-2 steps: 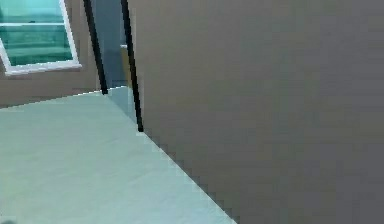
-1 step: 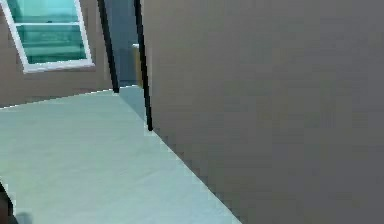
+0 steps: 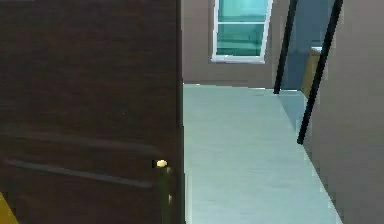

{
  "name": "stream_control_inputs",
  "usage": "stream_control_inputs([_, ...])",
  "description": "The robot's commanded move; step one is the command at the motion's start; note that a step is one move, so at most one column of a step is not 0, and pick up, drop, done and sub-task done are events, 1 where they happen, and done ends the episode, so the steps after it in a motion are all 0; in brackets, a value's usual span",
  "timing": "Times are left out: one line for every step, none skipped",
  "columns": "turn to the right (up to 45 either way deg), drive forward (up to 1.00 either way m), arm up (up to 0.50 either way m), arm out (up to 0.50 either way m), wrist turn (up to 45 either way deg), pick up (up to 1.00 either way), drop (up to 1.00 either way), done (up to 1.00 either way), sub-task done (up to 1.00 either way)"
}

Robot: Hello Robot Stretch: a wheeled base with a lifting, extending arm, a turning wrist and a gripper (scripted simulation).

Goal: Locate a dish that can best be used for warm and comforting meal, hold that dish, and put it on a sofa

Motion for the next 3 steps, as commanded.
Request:
stream_control_inputs([-45.0,0.00,0.00,0.00,0.0,0.00,0.00,0.00,0.00])
stream_control_inputs([-45.0,0.00,0.00,0.00,0.0,0.00,0.00,0.00,0.00])
stream_control_inputs([-30.0,0.00,0.00,0.00,0.0,0.00,0.00,0.00,0.00])
